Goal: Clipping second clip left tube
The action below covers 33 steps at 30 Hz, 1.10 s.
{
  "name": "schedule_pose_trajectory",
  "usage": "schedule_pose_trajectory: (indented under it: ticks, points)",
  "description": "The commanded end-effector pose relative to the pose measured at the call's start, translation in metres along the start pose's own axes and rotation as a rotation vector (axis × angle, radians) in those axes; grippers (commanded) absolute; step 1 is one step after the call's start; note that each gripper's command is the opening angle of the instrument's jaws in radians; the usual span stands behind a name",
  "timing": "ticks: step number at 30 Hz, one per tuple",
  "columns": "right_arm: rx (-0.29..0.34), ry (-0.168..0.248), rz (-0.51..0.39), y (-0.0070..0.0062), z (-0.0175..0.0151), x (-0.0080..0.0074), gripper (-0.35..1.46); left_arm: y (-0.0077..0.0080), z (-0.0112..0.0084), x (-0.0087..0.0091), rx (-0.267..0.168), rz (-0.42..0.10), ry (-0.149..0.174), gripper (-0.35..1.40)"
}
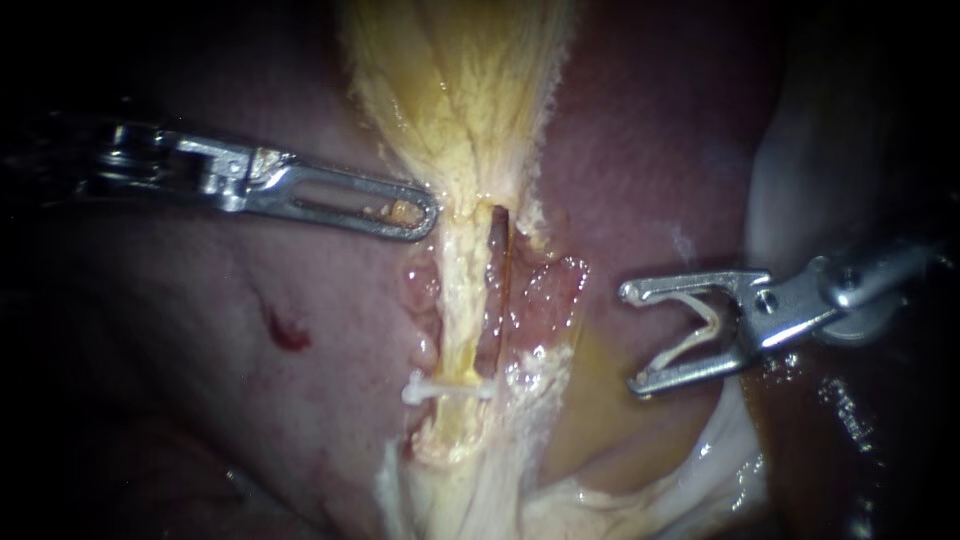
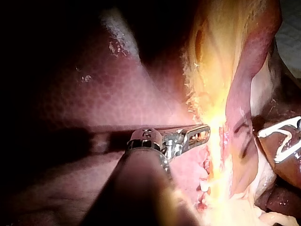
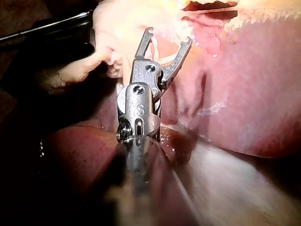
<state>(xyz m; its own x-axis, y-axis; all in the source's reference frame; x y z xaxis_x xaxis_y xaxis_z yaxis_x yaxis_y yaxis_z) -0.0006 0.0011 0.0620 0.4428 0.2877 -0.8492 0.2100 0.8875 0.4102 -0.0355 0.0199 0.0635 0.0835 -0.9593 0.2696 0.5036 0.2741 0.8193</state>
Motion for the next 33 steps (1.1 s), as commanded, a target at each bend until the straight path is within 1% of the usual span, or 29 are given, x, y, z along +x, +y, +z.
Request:
schedule_pose_trajectory:
  ticks: [1, 6, 9, 13, 19, 21, 23, 27, 33]
  points:
    - [-0.001, 0.000, 0.000, 0.0000, 0.0000, 0.0000, 0.50, 0.0000, -0.0001, 0.0000, 0.000, 0.000, 0.000, -0.35]
    - [0.002, 0.001, 0.000, 0.0000, 0.0000, 0.0000, 0.50, -0.0001, -0.0011, 0.0001, 0.003, 0.000, 0.003, -0.35]
    - [0.002, 0.001, 0.000, 0.0000, 0.0000, -0.0001, 0.50, -0.0007, -0.0024, -0.0002, 0.008, -0.003, 0.008, -0.35]
    - [0.002, 0.001, 0.000, 0.0000, 0.0000, -0.0001, 0.50, -0.0018, -0.0048, -0.0011, 0.013, -0.010, 0.017, -0.35]
    - [0.001, 0.004, 0.000, 0.0000, 0.0000, 0.0000, 0.50, -0.0030, -0.0081, -0.0025, 0.017, -0.021, -0.005, -0.35]
    - [0.003, 0.008, 0.006, 0.0000, 0.0000, 0.0000, 0.50, -0.0034, -0.0089, -0.0029, 0.018, -0.018, -0.011, -0.35]
    - [0.006, 0.008, 0.006, 0.0000, 0.0001, 0.0000, 0.50, -0.0038, -0.0094, -0.0031, 0.018, -0.015, -0.014, -0.35]
    - [0.008, 0.012, 0.012, 0.0000, 0.0001, 0.0001, 0.50, -0.0045, -0.0098, -0.0031, 0.020, -0.012, -0.019, -0.35]
    - [0.017, 0.034, 0.029, 0.0000, 0.0006, 0.0004, 0.50, -0.0046, -0.0098, -0.0030, 0.019, -0.012, -0.021, -0.35]
